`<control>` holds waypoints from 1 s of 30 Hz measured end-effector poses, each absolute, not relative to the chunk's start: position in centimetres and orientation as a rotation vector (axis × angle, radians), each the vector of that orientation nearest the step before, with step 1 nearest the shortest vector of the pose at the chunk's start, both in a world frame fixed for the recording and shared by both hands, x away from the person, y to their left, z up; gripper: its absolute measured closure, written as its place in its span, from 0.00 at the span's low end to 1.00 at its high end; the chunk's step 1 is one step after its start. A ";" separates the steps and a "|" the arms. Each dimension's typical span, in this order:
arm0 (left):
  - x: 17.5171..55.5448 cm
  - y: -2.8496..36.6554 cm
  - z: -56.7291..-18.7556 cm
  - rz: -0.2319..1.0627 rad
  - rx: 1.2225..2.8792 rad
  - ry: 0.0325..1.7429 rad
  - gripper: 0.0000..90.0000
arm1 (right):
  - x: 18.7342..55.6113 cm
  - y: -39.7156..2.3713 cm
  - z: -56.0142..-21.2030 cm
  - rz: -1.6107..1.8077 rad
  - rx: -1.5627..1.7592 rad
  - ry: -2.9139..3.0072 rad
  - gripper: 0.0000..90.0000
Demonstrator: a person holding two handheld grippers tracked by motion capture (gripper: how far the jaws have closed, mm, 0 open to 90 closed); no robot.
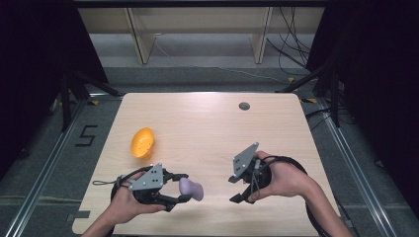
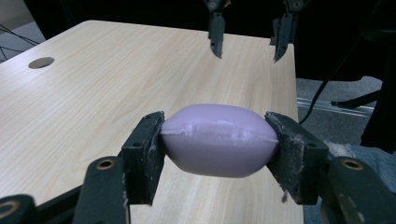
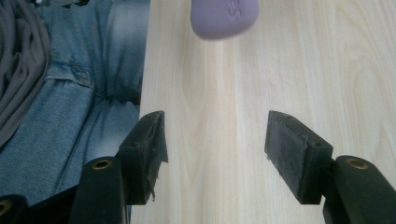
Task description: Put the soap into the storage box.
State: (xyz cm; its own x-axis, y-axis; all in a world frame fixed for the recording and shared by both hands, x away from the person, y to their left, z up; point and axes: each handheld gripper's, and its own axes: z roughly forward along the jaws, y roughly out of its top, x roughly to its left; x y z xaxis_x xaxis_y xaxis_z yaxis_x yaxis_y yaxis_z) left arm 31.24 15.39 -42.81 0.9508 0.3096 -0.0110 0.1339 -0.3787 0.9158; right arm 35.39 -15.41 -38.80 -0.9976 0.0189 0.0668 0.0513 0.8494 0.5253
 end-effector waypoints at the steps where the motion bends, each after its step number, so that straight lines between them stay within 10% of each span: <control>1: 31.4 15.5 -42.7 0.201 1.967 0.304 0.44 | 35.1 -15.9 -38.7 -0.828 -0.112 -2.968 0.43; 15: 32.9 17.4 -42.1 0.269 1.917 0.421 0.44 | 32.5 -20.3 -40.7 -0.943 -0.395 -3.020 0.45; 30: 34.9 20.3 -40.5 0.614 1.742 0.871 0.44 | 29.2 -23.2 -42.2 -1.371 -1.069 -2.877 0.47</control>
State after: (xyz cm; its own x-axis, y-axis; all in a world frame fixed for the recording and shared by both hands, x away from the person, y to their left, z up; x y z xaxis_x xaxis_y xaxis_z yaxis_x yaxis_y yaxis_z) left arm 34.95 20.31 -40.49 0.6039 0.7970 -0.0069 0.2612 -0.1898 0.9464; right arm 29.19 -23.24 -42.17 -0.7759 0.6270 0.0694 0.4488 0.4713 0.7592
